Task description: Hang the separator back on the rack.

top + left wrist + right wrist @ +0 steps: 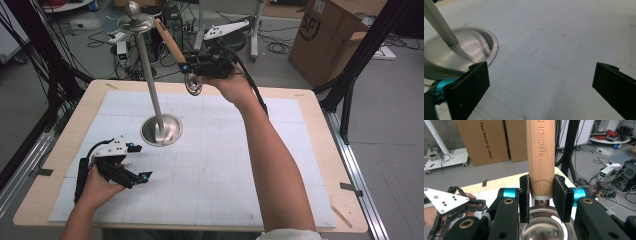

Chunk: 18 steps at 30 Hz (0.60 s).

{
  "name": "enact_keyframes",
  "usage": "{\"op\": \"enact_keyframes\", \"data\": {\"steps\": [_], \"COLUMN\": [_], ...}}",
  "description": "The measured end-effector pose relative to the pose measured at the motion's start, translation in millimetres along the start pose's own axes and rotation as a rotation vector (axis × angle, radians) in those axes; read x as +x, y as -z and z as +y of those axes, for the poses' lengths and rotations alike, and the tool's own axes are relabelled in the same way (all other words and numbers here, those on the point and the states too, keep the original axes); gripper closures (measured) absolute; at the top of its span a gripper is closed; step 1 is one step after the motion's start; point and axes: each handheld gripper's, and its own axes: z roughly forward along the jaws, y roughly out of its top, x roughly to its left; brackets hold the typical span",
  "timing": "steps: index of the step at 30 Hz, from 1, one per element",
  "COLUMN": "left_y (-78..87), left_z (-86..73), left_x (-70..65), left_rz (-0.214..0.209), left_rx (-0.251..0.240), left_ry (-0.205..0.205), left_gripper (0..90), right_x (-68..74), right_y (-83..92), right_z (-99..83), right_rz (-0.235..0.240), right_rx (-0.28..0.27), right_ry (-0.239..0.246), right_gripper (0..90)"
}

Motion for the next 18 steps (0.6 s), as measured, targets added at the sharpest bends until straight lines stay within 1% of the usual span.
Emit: {"op": "enact_keyframes", "data": {"steps": [5,10,18], "left_y": [0.2,-0.1,0.0], "left_z": [0.1,-0.1,0.0], "left_x": [-0.2,-0.2,-0.5], "left_rz": [0.000,-0.002,-0.005], "left_rx": [0.001,0.002,0.002], "left_ry": [0.001,0.002,0.003], "left_gripper": [1.7,1.7,1.7], "right_x": [2.4,5.9,8.3], "right_y": [-6.7,-14.8,-22.7], "right_z": [-2.3,-2.2,-1.7], "right_rz": [0.019,0.036,0.035], "right_rx": [0.005,0.021,0.041], "right_ry": [-0.002,0.016,0.019], "right_gripper": [69.0,68.9,68.9]}}
